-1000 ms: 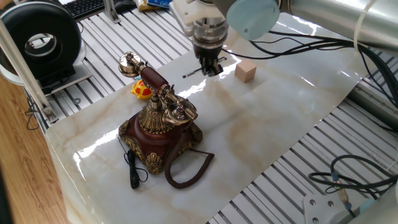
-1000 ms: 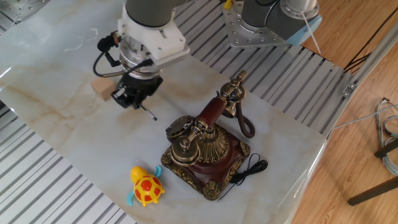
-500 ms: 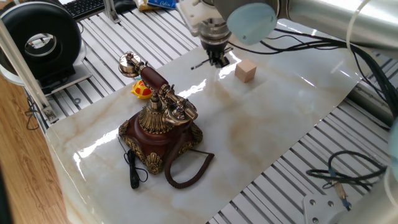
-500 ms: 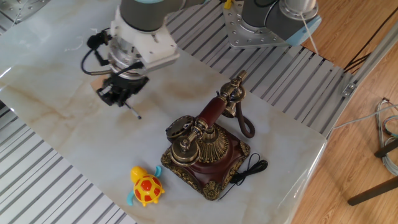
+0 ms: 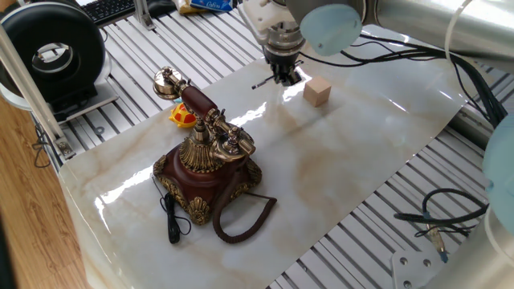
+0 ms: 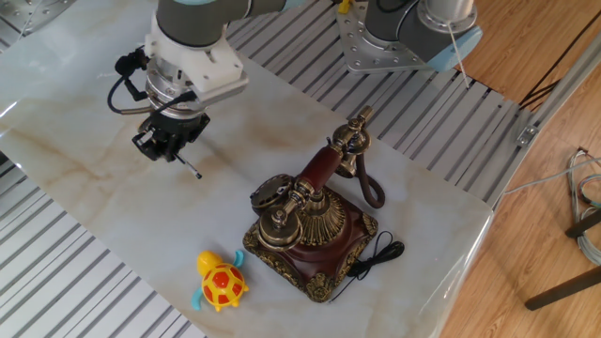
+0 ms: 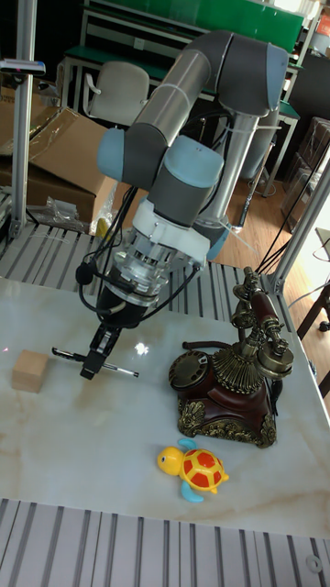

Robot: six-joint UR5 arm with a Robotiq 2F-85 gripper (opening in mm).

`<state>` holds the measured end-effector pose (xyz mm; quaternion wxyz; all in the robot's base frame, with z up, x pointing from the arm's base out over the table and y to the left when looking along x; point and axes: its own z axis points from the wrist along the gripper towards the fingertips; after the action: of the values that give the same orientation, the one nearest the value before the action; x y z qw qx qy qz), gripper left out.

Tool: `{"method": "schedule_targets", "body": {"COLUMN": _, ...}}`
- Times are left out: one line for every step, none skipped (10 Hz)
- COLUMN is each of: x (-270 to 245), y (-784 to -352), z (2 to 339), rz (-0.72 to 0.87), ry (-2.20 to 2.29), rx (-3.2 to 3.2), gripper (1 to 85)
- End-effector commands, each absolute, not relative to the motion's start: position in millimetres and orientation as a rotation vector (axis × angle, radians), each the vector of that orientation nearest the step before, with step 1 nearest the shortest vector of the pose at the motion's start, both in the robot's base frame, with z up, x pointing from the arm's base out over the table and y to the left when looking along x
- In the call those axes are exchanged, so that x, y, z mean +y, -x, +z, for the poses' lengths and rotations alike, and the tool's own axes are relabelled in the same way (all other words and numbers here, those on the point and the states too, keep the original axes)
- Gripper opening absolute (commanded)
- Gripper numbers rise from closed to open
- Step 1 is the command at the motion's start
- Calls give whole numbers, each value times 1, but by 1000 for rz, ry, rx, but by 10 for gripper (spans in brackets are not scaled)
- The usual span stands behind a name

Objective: Dial a number on an old rotary phone

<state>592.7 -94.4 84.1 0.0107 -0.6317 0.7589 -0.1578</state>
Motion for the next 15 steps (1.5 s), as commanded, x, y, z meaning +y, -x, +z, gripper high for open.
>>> {"method": "schedule_targets", "body": {"x": -104, "y": -598, "z": 79, "rz": -502, "ry": 1969, "rx": 2346, "gripper": 13}}
{"method": "schedule_targets", "body": {"x": -123, "y": -599, "z": 69, "rz": -521, "ry": 2013, "rx": 2317, "gripper": 13}}
{"method": "schedule_targets", "body": {"x": -138, "y": -591, "z": 62, "rz": -507, "ry": 2023, "rx": 2329, "gripper": 13}}
{"method": "schedule_targets", "body": {"x": -142, "y": -588, "z": 67, "rz": -519, "ry": 2026, "rx": 2334, "gripper": 13}}
{"method": "schedule_targets", "body": {"x": -139, "y": -586, "z": 65, "rz": -493, "ry": 2014, "rx": 2346, "gripper": 13}}
{"method": "schedule_targets", "body": {"x": -139, "y": -584, "z": 65, "rz": -491, "ry": 2005, "rx": 2361, "gripper": 13}}
{"method": "schedule_targets", "body": {"x": -153, "y": -586, "z": 69, "rz": -567, "ry": 2041, "rx": 2358, "gripper": 13}}
{"method": "schedule_targets", "body": {"x": -157, "y": -588, "z": 70, "rz": -606, "ry": 2058, "rx": 2345, "gripper": 13}}
{"method": "schedule_targets", "body": {"x": -151, "y": -588, "z": 61, "rz": -591, "ry": 2047, "rx": 2336, "gripper": 13}}
{"method": "schedule_targets", "body": {"x": -150, "y": -586, "z": 51, "rz": -594, "ry": 2045, "rx": 2318, "gripper": 13}}
{"method": "schedule_targets", "body": {"x": -150, "y": -584, "z": 42, "rz": -599, "ry": 2045, "rx": 2302, "gripper": 13}}
{"method": "schedule_targets", "body": {"x": -149, "y": -584, "z": 39, "rz": -600, "ry": 2045, "rx": 2293, "gripper": 13}}
{"method": "schedule_targets", "body": {"x": -147, "y": -585, "z": 39, "rz": -599, "ry": 2046, "rx": 2287, "gripper": 13}}
{"method": "schedule_targets", "body": {"x": -146, "y": -585, "z": 38, "rz": -590, "ry": 2047, "rx": 2279, "gripper": 13}}
{"method": "schedule_targets", "body": {"x": -145, "y": -583, "z": 35, "rz": -581, "ry": 2045, "rx": 2277, "gripper": 13}}
